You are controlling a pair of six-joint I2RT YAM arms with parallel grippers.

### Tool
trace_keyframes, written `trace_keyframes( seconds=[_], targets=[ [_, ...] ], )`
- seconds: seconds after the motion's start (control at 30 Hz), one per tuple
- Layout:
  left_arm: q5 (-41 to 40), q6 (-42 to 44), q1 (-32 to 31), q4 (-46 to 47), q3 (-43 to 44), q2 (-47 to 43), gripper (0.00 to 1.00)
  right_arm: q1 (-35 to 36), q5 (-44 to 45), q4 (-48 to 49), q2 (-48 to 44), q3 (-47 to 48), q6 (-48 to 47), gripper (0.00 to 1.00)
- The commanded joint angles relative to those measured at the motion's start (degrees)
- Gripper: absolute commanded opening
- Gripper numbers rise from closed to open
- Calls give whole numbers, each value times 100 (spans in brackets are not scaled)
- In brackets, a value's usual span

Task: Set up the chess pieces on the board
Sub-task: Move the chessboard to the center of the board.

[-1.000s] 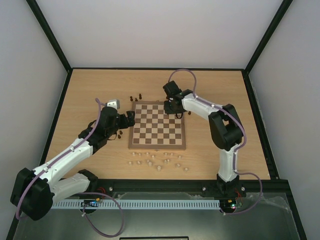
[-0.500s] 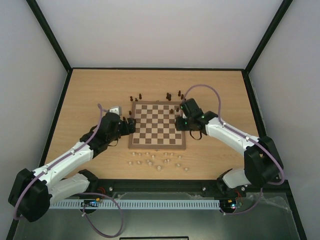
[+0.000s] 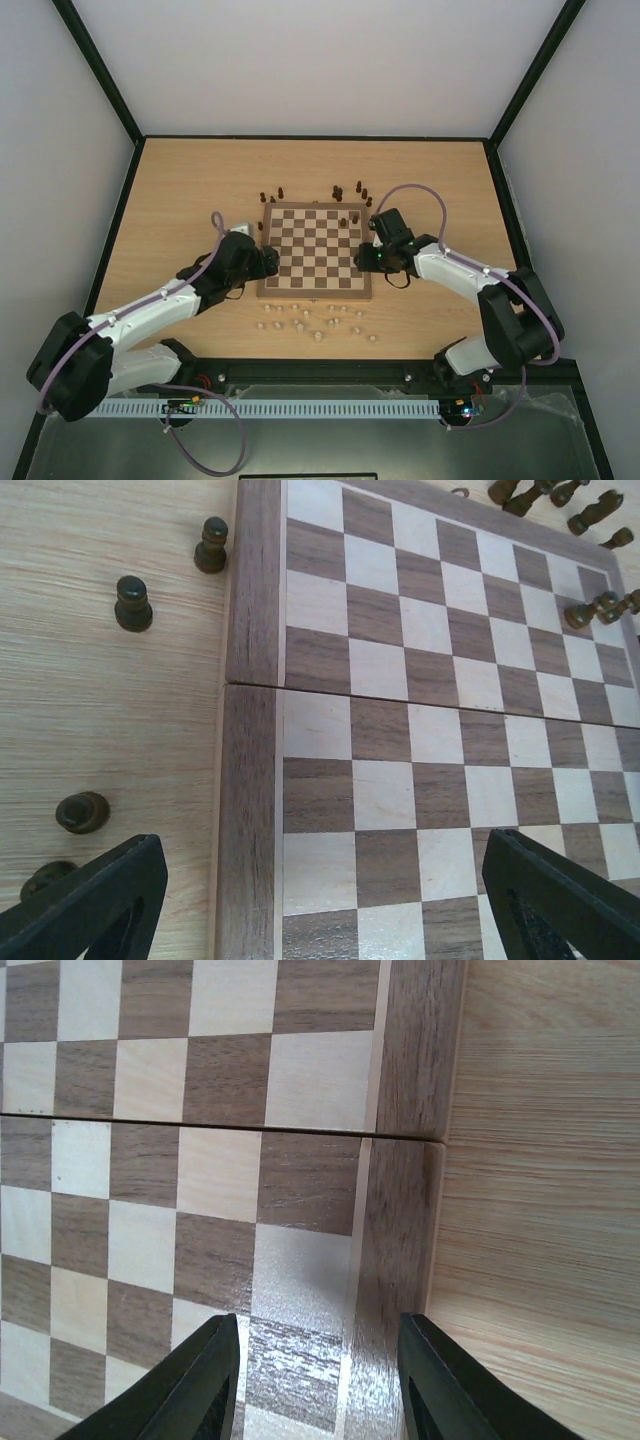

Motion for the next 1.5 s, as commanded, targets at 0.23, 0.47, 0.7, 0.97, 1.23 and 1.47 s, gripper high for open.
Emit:
trace_keyframes(
  seconds=[0.23, 0.47, 0.7, 0.97, 1.23, 1.47],
  targets=[
    [-83, -20, -38, 486, -51, 659, 91, -89, -10, 272, 450, -79, 51, 45],
    [-31, 23, -39, 699, 7, 964, 86, -114, 225, 290, 552, -123, 43, 50],
    [41, 46, -42, 807, 11, 1203, 77, -132, 350, 311, 590, -146, 30, 50],
    [46, 36, -38, 881, 26, 1451, 74, -133, 275, 403, 779, -96, 21, 50],
    [170, 28, -162, 980, 22, 1586, 68, -133, 136, 516, 835, -192, 29, 43],
    [126, -75, -459, 951, 38, 1579, 65, -137, 21, 593, 714, -399, 77, 31]
  ],
)
